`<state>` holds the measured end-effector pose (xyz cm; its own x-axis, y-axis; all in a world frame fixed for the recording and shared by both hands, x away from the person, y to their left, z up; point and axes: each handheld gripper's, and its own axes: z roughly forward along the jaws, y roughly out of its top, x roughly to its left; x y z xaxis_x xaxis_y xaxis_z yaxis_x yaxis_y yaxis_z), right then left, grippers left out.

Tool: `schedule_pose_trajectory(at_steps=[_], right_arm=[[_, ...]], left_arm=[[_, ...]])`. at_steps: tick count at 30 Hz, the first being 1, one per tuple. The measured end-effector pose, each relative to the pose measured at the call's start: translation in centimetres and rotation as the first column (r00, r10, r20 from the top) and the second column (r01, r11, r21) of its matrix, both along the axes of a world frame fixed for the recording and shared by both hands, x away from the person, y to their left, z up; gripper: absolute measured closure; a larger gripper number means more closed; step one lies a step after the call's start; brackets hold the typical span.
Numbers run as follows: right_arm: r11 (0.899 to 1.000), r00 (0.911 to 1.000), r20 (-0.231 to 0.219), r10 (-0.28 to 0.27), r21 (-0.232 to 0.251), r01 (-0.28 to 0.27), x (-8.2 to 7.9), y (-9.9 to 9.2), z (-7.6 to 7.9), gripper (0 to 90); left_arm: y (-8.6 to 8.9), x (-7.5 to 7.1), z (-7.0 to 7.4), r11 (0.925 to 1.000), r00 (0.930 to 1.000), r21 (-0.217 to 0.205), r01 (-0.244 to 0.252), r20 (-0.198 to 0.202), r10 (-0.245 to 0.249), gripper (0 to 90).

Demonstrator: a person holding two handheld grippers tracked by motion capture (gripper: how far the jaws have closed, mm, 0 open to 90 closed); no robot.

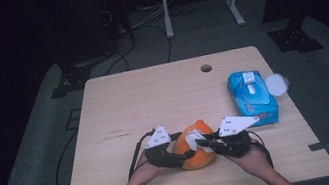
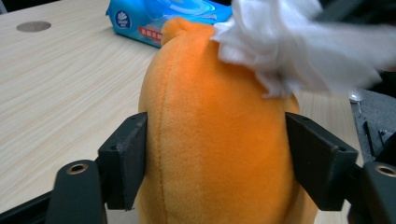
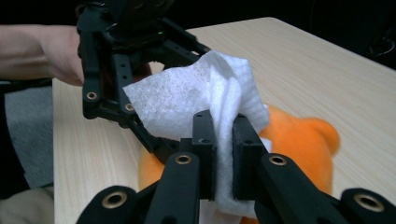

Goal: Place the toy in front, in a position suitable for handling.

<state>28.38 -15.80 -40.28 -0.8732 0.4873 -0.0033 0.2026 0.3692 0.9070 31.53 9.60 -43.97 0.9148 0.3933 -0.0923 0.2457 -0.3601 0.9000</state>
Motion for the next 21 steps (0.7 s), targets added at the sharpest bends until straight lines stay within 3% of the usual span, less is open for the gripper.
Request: schedule_pose_trajectory(at_steps=[8, 10, 12, 16, 18, 21], right_arm=[[0.996, 0.9935, -0.065, -0.093, -0.001, 0.093, 1.7, -3.1, -1.6, 81.3], [0.996, 0.9932, -0.078, -0.086, 0.006, 0.087, 1.7, -3.1, -1.6, 81.3], [0.998, 0.9958, -0.062, -0.067, -0.003, 0.067, 1.3, -2.6, -1.4, 81.4], [1.000, 0.9990, -0.043, 0.014, 0.000, -0.014, 0.3, -0.7, -1.0, 81.5], [1.000, 0.9994, -0.028, 0.021, -0.014, -0.022, 0.1, -0.2, -0.8, 81.6], [1.000, 0.9994, -0.035, -0.003, 0.004, 0.003, 0.7, -1.1, -0.8, 81.6]], left_arm=[[0.8, 0.6, -0.5, 0.9996, 0.9994, -0.017, -0.024, -0.025, 0.024, 28.5], [0.8, 0.6, -0.6, 0.9996, 0.9994, -0.012, -0.026, -0.022, 0.026, 28.3], [0.9, 0.6, -0.6, 0.9994, 0.9992, -0.010, -0.033, -0.025, 0.033, 27.9], [0.6, 0.5, -0.7, 0.9994, 0.9993, -0.018, -0.028, -0.024, 0.028, 27.4], [0.5, 0.4, -0.6, 0.9996, 0.9996, -0.015, -0.025, -0.016, 0.024, 28.0], [0.5, 0.3, -0.6, 0.9998, 0.9998, -0.010, -0.018, -0.008, 0.017, 29.2]])
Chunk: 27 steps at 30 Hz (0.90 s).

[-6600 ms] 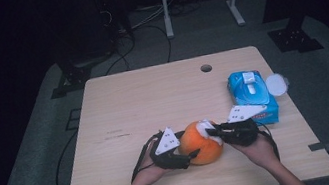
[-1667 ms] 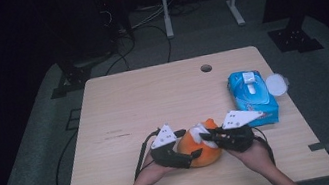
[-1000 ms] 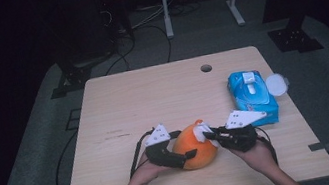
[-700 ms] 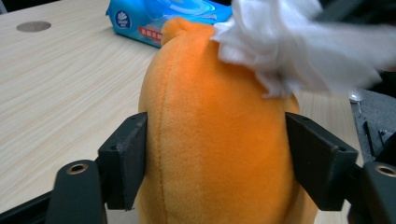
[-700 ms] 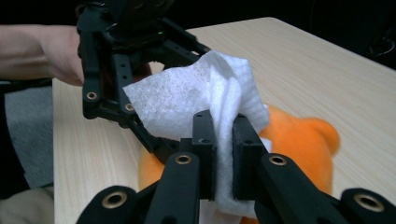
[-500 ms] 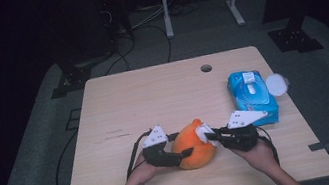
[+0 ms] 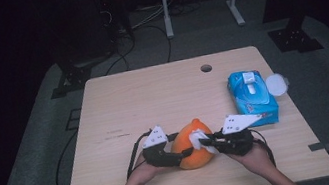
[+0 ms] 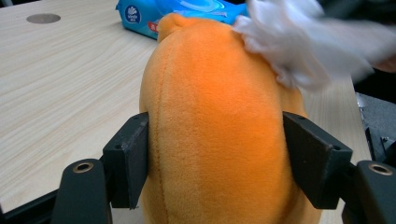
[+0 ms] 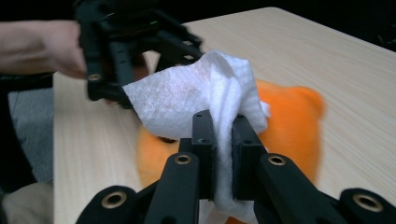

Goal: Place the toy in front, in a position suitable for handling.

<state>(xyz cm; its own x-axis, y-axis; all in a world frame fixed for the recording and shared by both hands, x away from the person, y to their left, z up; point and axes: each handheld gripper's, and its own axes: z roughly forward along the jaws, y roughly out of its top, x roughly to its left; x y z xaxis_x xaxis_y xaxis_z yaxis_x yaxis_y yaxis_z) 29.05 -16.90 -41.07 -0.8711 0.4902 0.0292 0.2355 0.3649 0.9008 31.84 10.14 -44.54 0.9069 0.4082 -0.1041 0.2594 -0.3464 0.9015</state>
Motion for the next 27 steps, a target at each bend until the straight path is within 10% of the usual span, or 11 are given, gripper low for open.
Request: schedule_pose_trajectory(at_steps=[6, 16, 27], right_arm=[[0.995, 0.9944, -0.040, -0.098, 0.004, 0.099, 1.4, -2.6, -0.7, 81.6], [0.995, 0.9971, -0.004, -0.076, 0.057, 0.076, 0.9, -1.7, 0.8, 81.5], [0.993, 0.9903, -0.093, -0.103, 0.049, 0.108, 2.0, -3.3, -0.9, 81.5]], left_arm=[[-0.5, -0.3, 0.1, 0.9999, 0.9997, 0.004, 0.014, 0.017, -0.014, 29.4], [-1.8, -1.6, 0.5, 0.9958, 0.9910, 0.054, 0.074, 0.108, -0.080, 29.1], [-1.2, -0.8, 0.4, 0.9992, 0.9982, 0.028, 0.028, 0.053, -0.029, 28.1]])
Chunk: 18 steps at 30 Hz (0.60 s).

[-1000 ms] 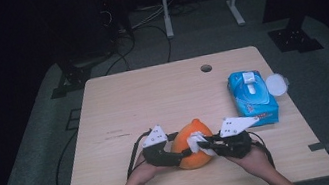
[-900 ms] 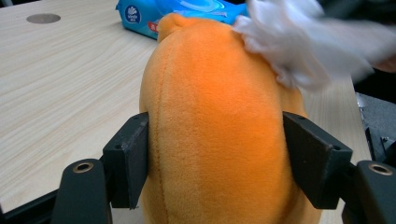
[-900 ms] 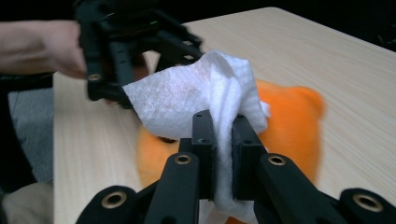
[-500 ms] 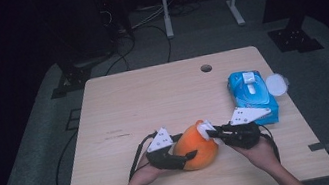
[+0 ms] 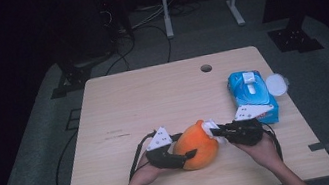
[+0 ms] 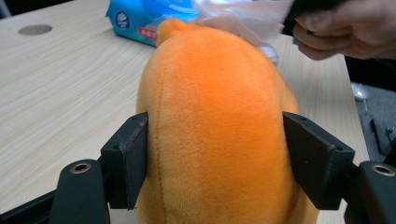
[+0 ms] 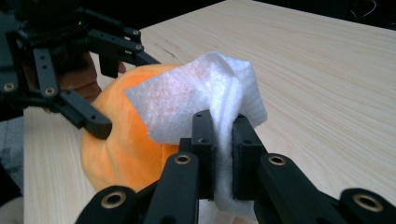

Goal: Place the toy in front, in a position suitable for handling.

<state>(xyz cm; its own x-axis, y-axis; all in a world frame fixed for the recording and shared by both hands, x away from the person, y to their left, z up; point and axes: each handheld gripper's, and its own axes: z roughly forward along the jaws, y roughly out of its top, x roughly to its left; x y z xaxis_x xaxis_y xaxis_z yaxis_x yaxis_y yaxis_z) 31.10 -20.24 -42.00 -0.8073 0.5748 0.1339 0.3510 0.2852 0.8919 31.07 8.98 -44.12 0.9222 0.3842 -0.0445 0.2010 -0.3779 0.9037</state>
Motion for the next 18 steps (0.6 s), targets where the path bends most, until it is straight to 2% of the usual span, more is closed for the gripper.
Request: schedule_pose_trajectory(at_steps=[2, 6, 8, 11, 14, 15, 18], right_arm=[[1.000, 0.9999, 0.012, -0.007, -0.006, 0.007, 0.0, 0.1, 0.2, 81.5], [1.000, 0.9997, 0.020, -0.014, 0.026, 0.014, -0.1, -0.1, 0.7, 81.4], [0.999, 0.9997, 0.021, -0.016, 0.043, 0.015, -0.1, -0.2, 0.9, 81.4], [0.999, 0.9997, 0.016, -0.016, 0.042, 0.016, 0.0, -0.4, 0.9, 81.4], [1.000, 0.9999, 0.007, -0.012, 0.025, 0.012, 0.0, -0.4, 0.6, 81.4], [1.000, 1.0000, 0.002, -0.006, 0.024, 0.006, -0.1, -0.2, 0.5, 81.4], [1.000, 0.9997, 0.021, 0.016, 0.014, -0.016, -0.5, 0.5, 0.9, 81.4]], left_arm=[[-0.3, -0.3, 0.1, 0.9999, 0.9998, 0.005, 0.014, 0.015, -0.014, 28.2], [-1.1, -1.1, 0.2, 0.9977, 0.9960, 0.026, 0.063, 0.062, -0.064, 28.3], [-1.3, -1.3, 0.2, 0.9969, 0.9944, 0.033, 0.072, 0.075, -0.074, 28.2], [-1.2, -1.0, 0.3, 0.9989, 0.9970, 0.022, 0.042, 0.065, -0.043, 27.5], [-0.6, -0.3, 0.2, 0.9995, 0.9996, -0.016, -0.028, 0.000, 0.028, 26.2], [-0.5, -0.1, 0.1, 0.9993, 0.9995, -0.022, -0.029, -0.010, 0.029, 26.2], [-0.7, -0.3, 0.2, 0.9999, 0.9999, -0.011, -0.011, 0.009, 0.012, 26.3]])
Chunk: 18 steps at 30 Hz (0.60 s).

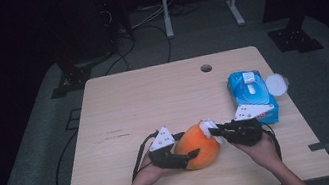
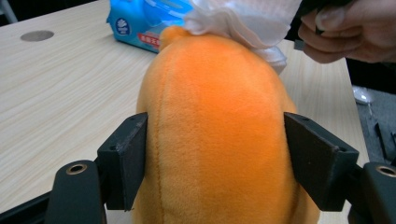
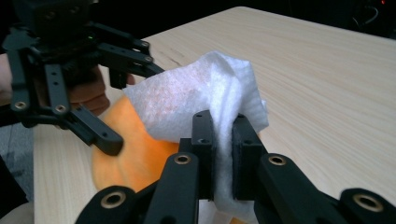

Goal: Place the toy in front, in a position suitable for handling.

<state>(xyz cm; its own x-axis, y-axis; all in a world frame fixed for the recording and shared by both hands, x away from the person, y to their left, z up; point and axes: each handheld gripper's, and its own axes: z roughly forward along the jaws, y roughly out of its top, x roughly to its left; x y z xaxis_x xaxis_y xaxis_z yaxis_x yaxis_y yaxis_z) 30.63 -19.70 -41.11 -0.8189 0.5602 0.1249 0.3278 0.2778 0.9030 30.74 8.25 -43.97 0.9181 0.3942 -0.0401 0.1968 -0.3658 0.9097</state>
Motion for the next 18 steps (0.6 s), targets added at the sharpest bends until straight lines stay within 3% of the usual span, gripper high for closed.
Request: schedule_pose_trajectory(at_steps=[6, 11, 13, 18], right_arm=[[1.000, 0.9994, 0.033, 0.013, 0.017, -0.014, -0.3, 0.5, 0.9, 81.4], [1.000, 0.9997, 0.010, -0.021, 0.007, 0.021, 0.2, -0.7, 0.4, 81.4], [1.000, 0.9996, 0.000, -0.027, 0.007, 0.027, 0.3, -0.9, 0.1, 81.4], [1.000, 0.9990, 0.035, 0.028, -0.008, -0.028, -0.6, 0.7, 1.1, 81.3]], left_arm=[[-1.3, -1.3, 0.2, 0.9964, 0.9929, 0.051, 0.069, 0.094, -0.073, 26.8], [-0.9, -0.9, 0.2, 0.9989, 0.9973, 0.030, 0.035, 0.063, -0.037, 27.0], [-1.0, -0.8, 0.2, 0.9986, 0.9969, 0.031, 0.043, 0.065, -0.044, 27.0], [-1.6, -1.4, 0.1, 0.9966, 0.9927, 0.043, 0.070, 0.095, -0.073, 27.0]])
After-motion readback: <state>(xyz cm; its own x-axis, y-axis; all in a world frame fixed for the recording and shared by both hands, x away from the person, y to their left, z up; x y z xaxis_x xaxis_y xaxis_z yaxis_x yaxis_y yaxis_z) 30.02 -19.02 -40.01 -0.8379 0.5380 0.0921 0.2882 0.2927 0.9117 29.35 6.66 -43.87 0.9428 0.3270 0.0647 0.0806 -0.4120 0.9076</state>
